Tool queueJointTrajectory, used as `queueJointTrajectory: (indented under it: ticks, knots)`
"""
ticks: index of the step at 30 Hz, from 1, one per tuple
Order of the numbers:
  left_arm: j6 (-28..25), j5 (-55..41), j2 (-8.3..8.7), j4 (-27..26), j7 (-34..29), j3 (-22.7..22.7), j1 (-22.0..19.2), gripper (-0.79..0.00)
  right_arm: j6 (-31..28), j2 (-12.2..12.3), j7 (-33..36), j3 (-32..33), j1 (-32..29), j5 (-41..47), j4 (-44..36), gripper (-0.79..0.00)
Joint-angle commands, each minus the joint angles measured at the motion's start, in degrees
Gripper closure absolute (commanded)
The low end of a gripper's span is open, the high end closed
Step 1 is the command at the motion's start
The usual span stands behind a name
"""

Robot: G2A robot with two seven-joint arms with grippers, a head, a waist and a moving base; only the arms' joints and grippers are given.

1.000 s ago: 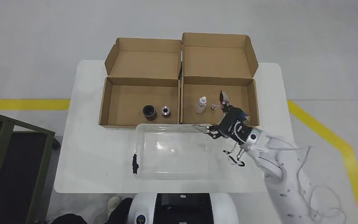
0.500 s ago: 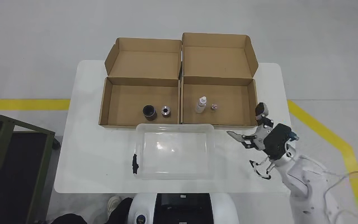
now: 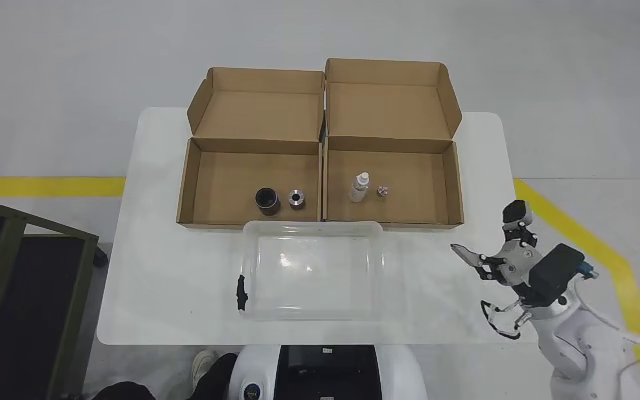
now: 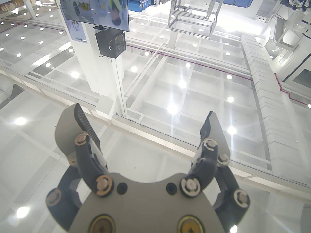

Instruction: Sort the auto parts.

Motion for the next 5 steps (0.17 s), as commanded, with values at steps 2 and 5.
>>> queueJointTrajectory:
  ticks: [2, 5]
  knots:
    - [0.0, 0.0, 0.00, 0.0, 0.0, 0.0, 0.0, -0.784, 0.0, 0.0, 0.0, 0.0, 0.0, 0.0, 0.0, -0.785]
    - [0.0, 0.0, 0.00, 0.0, 0.0, 0.0, 0.0, -0.784, 0.0, 0.0, 0.0, 0.0, 0.0, 0.0, 0.0, -0.785]
